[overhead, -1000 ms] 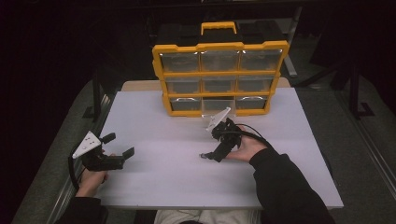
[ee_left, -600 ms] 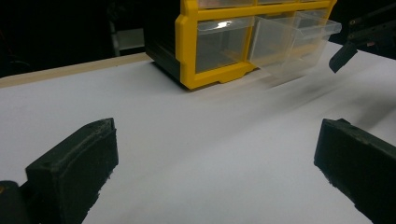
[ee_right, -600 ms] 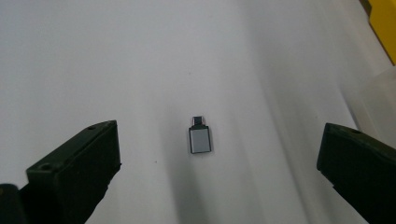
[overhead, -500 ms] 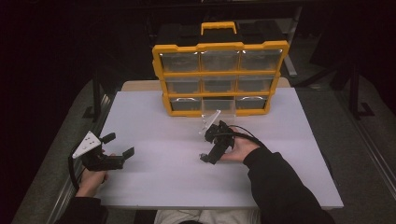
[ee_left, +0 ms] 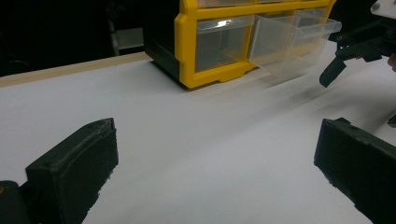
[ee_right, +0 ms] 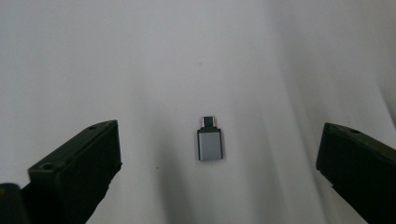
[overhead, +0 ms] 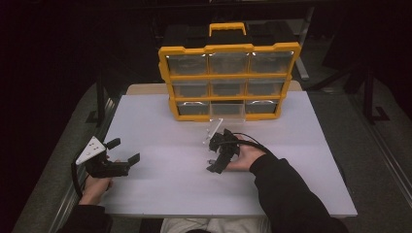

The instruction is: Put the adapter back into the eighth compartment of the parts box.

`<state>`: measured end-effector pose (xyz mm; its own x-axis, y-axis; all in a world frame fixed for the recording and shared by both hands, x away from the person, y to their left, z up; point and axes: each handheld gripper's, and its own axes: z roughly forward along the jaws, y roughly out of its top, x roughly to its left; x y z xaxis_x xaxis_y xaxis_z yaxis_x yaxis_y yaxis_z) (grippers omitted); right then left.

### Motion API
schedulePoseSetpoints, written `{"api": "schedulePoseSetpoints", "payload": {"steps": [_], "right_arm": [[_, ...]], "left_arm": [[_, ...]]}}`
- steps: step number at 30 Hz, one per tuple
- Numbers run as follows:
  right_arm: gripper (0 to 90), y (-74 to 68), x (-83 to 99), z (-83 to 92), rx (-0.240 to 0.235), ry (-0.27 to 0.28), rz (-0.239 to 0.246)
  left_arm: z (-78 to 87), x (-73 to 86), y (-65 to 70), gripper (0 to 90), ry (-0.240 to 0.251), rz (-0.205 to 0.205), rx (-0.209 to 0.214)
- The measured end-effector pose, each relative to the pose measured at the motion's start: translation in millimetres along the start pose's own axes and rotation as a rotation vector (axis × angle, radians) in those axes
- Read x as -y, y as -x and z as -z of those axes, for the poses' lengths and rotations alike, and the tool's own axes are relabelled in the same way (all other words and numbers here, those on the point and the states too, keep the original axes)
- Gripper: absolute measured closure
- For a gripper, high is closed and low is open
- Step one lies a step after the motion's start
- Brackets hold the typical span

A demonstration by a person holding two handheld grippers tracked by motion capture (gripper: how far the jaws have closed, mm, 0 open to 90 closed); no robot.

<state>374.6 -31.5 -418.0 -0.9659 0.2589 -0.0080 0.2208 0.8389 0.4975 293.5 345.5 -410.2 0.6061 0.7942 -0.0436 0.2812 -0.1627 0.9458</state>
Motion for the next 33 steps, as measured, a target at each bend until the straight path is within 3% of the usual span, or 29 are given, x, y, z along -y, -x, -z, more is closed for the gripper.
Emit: {"api": "schedulePoseSetpoints", "payload": {"steps": [5, 15, 27, 33], "right_arm": [[12.3, 0.9, -0.1, -2.2, -0.013, -0.014, 0.018], [22.4, 4.5, 0.0, -7.1, -0.033, -0.055, 0.026], [42.2, 8.7, 1.0, -10.6, -0.058, -0.066, 0.032], [47.8, 9.7, -2.0, -10.8, -0.065, -0.076, 0.034]], "left_arm": [[-0.2, 0.1, 0.0, 0.0, 0.0, -0.002, 0.001], [-0.3, 0.1, 0.1, 0.0, -0.002, -0.005, 0.002], [-0.8, 0.2, 0.2, 0.0, -0.004, -0.006, 0.002], [-0.8, 0.2, 0.3, 0.0, -0.004, -0.007, 0.002]]}}
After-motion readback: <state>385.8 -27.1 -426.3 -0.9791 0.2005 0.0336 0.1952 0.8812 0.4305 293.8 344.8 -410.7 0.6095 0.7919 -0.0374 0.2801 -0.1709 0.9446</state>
